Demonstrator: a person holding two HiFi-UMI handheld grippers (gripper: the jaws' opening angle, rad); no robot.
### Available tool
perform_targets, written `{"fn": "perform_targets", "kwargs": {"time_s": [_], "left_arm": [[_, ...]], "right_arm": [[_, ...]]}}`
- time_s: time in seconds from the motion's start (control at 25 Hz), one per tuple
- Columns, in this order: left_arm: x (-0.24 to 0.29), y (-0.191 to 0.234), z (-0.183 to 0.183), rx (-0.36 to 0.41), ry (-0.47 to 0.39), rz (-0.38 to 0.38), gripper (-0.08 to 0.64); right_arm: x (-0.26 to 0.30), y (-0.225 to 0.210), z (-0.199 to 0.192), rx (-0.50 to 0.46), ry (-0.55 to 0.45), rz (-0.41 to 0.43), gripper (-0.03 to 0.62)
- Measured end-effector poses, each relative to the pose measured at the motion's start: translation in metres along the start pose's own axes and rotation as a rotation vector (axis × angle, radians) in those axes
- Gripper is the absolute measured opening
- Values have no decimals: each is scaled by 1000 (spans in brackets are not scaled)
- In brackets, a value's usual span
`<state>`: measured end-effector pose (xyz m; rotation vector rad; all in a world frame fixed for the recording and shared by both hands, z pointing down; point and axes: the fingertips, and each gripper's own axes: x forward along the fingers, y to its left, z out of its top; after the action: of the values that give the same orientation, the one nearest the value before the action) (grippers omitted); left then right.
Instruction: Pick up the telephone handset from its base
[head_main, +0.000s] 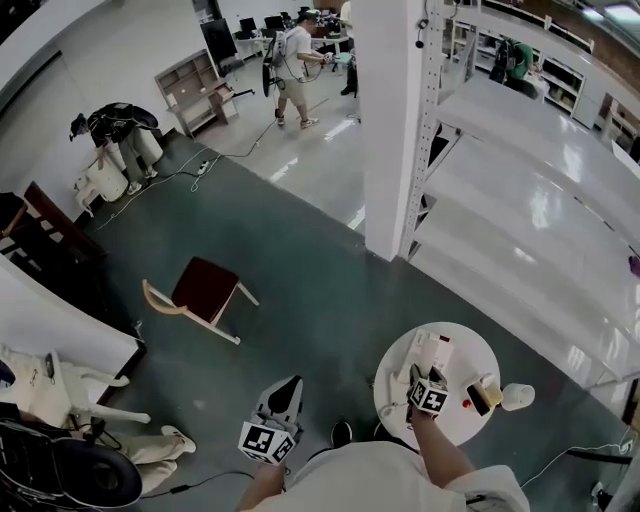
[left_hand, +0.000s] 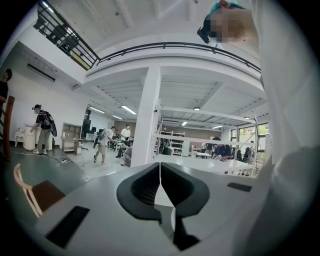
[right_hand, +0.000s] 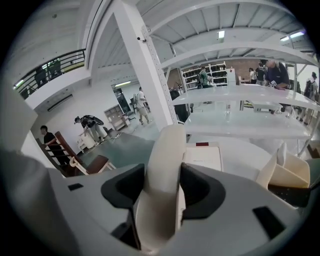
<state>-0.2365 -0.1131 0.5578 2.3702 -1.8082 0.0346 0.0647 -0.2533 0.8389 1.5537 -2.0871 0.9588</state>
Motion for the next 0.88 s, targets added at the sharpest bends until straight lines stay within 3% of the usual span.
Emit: {"fn": "perform_targets", "kwargs": {"time_s": [0.28, 0.88], "left_arm": [[11, -15, 0, 9, -21, -80, 21], [26, -41, 7, 14, -40, -198, 23]], "right_arm": [[-47, 12, 15, 45, -109, 59, 225], [-149, 72, 89, 8, -380, 229, 222]]}}
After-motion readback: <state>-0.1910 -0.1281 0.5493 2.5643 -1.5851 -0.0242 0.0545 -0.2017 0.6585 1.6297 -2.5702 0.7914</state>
